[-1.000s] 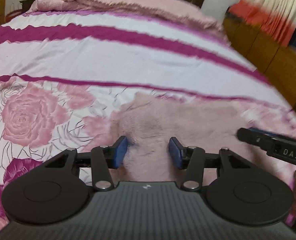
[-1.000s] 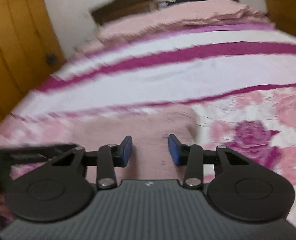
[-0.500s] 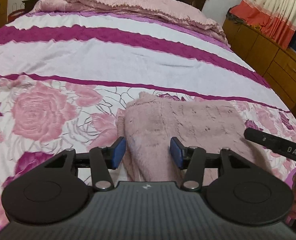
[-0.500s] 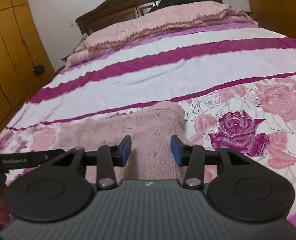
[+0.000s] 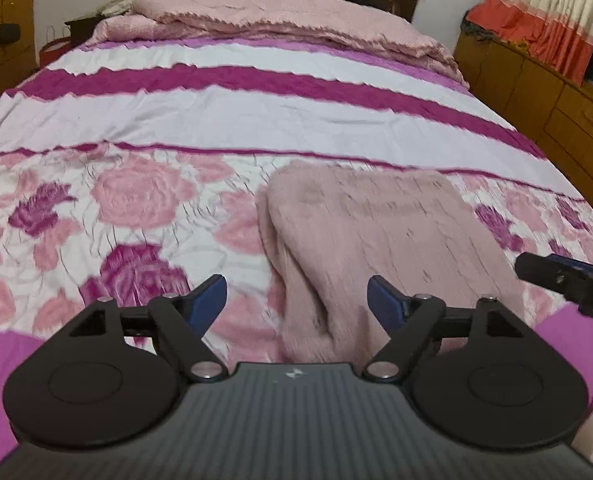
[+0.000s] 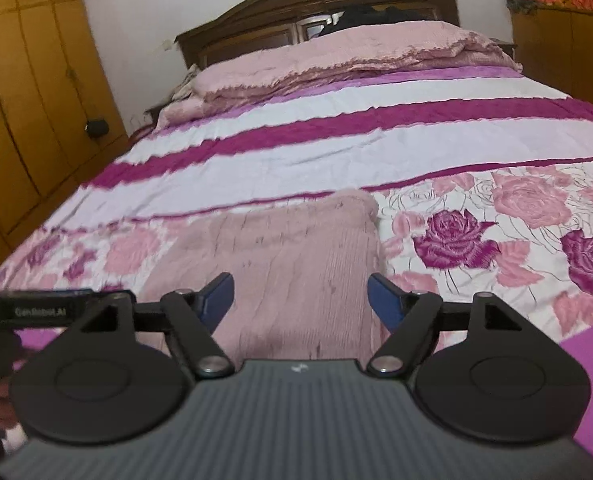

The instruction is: Fold small clothes

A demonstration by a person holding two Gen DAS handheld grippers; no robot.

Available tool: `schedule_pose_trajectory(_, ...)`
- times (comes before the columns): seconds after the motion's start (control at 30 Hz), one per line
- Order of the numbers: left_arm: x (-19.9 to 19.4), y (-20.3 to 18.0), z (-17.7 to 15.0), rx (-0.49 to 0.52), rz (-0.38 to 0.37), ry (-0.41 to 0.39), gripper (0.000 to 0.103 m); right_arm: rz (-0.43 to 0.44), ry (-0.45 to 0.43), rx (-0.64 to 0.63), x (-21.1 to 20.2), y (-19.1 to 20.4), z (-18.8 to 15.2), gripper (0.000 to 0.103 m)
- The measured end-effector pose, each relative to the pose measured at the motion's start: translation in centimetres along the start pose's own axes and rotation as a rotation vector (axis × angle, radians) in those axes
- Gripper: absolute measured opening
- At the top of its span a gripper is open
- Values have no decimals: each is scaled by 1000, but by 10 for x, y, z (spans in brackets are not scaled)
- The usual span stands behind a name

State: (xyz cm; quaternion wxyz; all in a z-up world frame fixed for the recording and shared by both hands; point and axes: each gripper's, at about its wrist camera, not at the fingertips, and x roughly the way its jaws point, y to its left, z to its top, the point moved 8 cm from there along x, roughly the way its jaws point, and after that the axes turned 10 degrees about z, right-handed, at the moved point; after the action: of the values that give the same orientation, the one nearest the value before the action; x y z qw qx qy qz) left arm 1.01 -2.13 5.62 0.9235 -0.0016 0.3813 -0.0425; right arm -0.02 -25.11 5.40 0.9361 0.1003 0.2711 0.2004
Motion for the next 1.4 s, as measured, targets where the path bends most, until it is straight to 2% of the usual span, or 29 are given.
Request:
schedule_pose_trajectory(0.2, -4, -16, -34, 24, 11, 33, 83, -31, 69, -7, -3, -3, -34, 82)
schedule_pose_trajectory(0.53, 17, -35, -86, 66, 76, 113, 83, -90, 166, -50, 0, -11, -87, 82)
schedule_pose_trajectory(0.63, 22, -40, -92, 104, 111, 106, 85, -106, 168, -54, 2, -14, -99, 82)
schedule_pose_trajectory(0.7, 25, -42, -95, 116, 113, 109, 90, -114, 164, -68, 3, -13, -101, 82)
schedule_pose_trajectory(0.77, 28, -43, -96, 116, 117, 116, 91, -118, 167, -70, 4, -13, -102, 82)
schedule_pose_trajectory(1.4, 29, -43, -101, 113, 116, 95, 94, -125, 167, -75, 9, -15, -105, 84)
